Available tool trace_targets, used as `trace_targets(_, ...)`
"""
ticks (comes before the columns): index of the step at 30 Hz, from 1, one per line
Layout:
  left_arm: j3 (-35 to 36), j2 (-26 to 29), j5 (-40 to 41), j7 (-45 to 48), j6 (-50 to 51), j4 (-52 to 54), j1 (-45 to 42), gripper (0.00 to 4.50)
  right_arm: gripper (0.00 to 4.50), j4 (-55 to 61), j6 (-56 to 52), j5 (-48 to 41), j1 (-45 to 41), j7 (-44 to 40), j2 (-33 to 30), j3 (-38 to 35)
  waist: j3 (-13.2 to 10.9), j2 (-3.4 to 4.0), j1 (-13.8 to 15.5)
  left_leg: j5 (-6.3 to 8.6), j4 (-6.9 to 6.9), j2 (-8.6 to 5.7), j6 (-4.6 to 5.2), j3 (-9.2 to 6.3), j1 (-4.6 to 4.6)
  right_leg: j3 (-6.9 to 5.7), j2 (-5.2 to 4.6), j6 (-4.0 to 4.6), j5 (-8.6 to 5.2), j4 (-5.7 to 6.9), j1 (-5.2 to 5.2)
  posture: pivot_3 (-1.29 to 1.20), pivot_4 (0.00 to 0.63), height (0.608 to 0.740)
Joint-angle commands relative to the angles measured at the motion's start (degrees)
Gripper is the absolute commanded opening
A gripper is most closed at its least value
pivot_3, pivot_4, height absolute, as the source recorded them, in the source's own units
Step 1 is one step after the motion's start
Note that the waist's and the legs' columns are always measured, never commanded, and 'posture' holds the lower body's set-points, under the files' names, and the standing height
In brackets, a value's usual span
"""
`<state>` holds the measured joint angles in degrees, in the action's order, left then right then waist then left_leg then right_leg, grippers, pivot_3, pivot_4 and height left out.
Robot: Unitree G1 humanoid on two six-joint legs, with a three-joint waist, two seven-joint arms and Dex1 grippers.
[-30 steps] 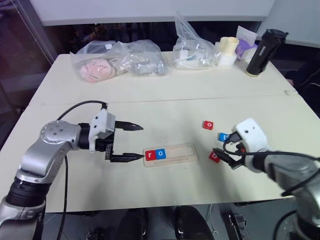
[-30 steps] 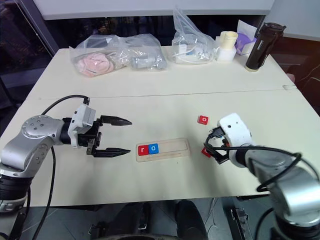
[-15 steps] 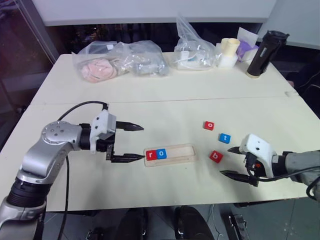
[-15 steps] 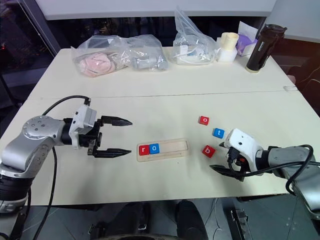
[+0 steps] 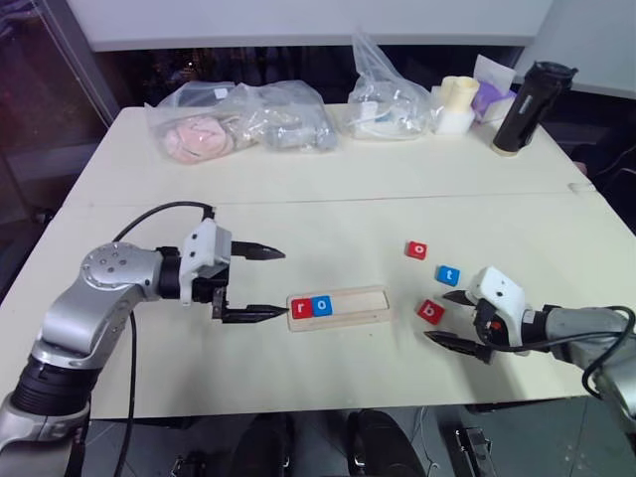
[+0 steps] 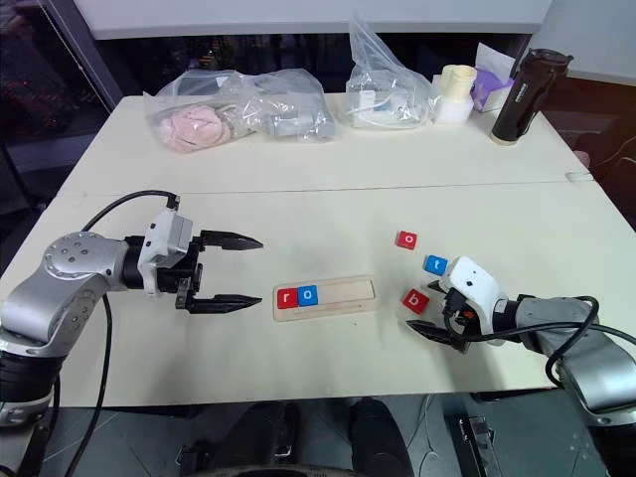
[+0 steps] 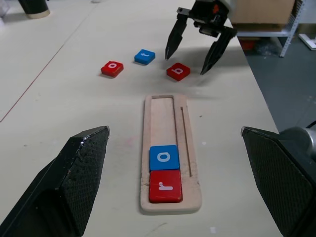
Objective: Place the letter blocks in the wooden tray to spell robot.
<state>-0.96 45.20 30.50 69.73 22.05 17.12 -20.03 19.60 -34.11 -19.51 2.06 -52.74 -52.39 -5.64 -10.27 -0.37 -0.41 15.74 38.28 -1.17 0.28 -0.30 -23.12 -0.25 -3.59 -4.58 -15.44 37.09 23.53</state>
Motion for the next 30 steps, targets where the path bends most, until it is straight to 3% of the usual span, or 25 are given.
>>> trace_targets(1,1.3,0.77,0.3,-0.41,-0.09,1.74,-0.52,4.5,4.43,-0.19,1.43,0.77,-0.44,0.8,0.96,0.47,0.0,0.0,-0.01,0.0,0.0,0.0,0.0,0.0,0.0,0.0,0.0,0.0,0.0,0.0,0.0,0.0,0.15,0.74)
trace_targets(10,1.68,0.94,0.52,-1.72,0.17,2.83,0.51,4.5,4.43,-2.55,3.28,2.78,-1.59,1.85,2.34,2.8,0.0,0.0,-0.18,0.0,0.0,0.0,0.0,0.01,0.06,0.01,0.0,0.0,0.0,0.01,-0.05,0.0,0.15,0.74)
trace_targets(13,2.06,1.26,0.66,-1.91,0.29,3.22,0.97,4.5,3.56,-2.73,3.13,2.8,-1.83,1.19,2.19,3.43,0.01,0.01,-0.17,0.0,0.0,0.0,0.0,0.0,0.13,0.01,0.0,0.01,0.0,0.02,-0.1,0.0,0.15,0.74)
trace_targets(17,2.27,1.37,0.63,-2.49,0.35,3.59,1.15,4.5,1.46,-3.37,3.9,3.28,-2.09,0.49,1.86,3.9,0.01,0.01,-0.06,0.0,-0.01,0.0,0.0,0.0,0.2,0.01,-0.01,0.01,0.0,0.01,-0.17,0.0,0.15,0.74)
trace_targets(18,2.33,1.47,0.73,-2.57,0.4,3.7,1.28,4.5,1.13,-3.54,4.07,3.33,-2.27,0.34,1.88,3.94,0.01,0.0,-0.06,0.0,-0.01,0.0,0.0,0.0,0.21,0.01,-0.01,0.01,0.0,0.01,-0.18,0.0,0.15,0.74)
trace_targets(25,2.58,2.88,1.57,-1.43,0.63,4.28,2.41,4.5,1.15,-0.28,8.54,6.26,-7.86,-4.54,-2.01,7.35,0.0,0.06,-0.29,0.0,-0.04,0.01,0.0,0.01,0.27,0.03,-0.02,0.02,0.0,0.03,-0.19,0.0,0.15,0.74)
trace_targets(28,2.26,3.39,1.63,0.01,0.2,3.67,1.95,4.5,1.15,0.0,14.38,8.18,-14.33,-11.63,-5.81,11.0,-0.01,0.08,-0.28,0.0,-0.04,0.0,0.0,0.02,0.27,0.03,-0.02,0.02,0.0,0.02,-0.18,0.0,0.15,0.74)
trace_targets(30,1.92,3.28,1.44,0.6,-0.03,3.17,1.38,4.5,1.15,-0.91,14.75,7.28,-20.74,-15.46,-5.09,13.65,-0.01,0.07,-0.38,0.0,-0.04,0.01,0.0,0.02,0.28,0.02,-0.02,0.02,0.0,0.02,-0.18,0.0,0.15,0.74)
